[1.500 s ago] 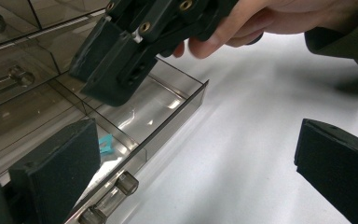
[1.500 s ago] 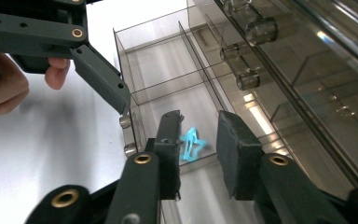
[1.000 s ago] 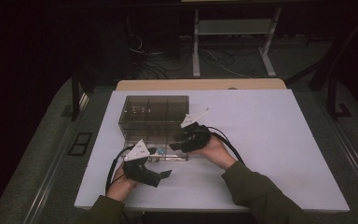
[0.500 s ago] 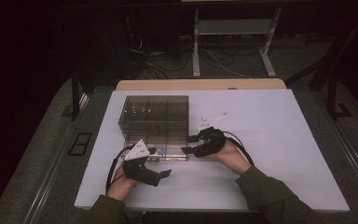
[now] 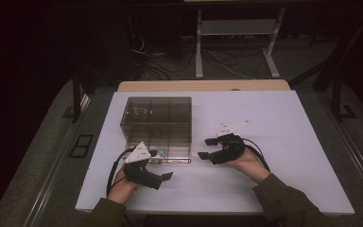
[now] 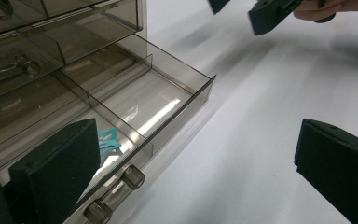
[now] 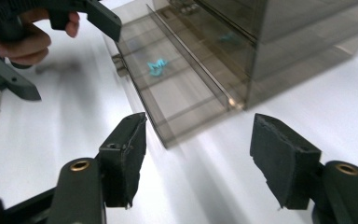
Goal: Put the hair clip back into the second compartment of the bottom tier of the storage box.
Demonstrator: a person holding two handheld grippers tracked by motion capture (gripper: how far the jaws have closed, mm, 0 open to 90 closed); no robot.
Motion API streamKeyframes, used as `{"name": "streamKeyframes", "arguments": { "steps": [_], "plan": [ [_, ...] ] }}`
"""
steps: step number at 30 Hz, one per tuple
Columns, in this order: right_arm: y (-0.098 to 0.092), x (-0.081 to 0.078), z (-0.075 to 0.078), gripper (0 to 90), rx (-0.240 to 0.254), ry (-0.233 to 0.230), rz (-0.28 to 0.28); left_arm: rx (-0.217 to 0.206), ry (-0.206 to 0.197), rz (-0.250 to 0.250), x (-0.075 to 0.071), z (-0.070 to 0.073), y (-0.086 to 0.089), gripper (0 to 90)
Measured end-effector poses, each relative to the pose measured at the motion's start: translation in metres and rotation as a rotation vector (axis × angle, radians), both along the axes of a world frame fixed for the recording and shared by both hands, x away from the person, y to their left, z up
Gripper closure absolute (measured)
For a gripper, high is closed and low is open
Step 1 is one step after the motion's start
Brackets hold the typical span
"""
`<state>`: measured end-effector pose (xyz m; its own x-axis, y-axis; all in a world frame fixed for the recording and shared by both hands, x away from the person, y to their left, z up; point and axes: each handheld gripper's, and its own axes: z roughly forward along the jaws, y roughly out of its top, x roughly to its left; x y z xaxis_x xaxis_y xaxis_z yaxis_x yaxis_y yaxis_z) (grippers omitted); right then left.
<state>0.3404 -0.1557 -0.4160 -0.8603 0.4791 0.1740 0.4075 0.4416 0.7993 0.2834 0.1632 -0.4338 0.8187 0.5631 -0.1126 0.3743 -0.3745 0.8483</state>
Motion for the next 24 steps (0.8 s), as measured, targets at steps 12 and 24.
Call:
{"name": "streamKeyframes", "arguments": {
  "steps": [12, 24],
  "plan": [
    [-0.045, -0.021, -0.003, 29.2, 0.023, -0.024, -0.088, 0.006, -0.006, 0.001, 0.0, 0.0, 0.0, 0.0],
    [-0.098, -0.046, -0.011, 26.8, 0.05, -0.045, -0.198, 0.006, -0.007, 0.001, 0.0, 0.0, 0.001, 0.0]
  ]
}}
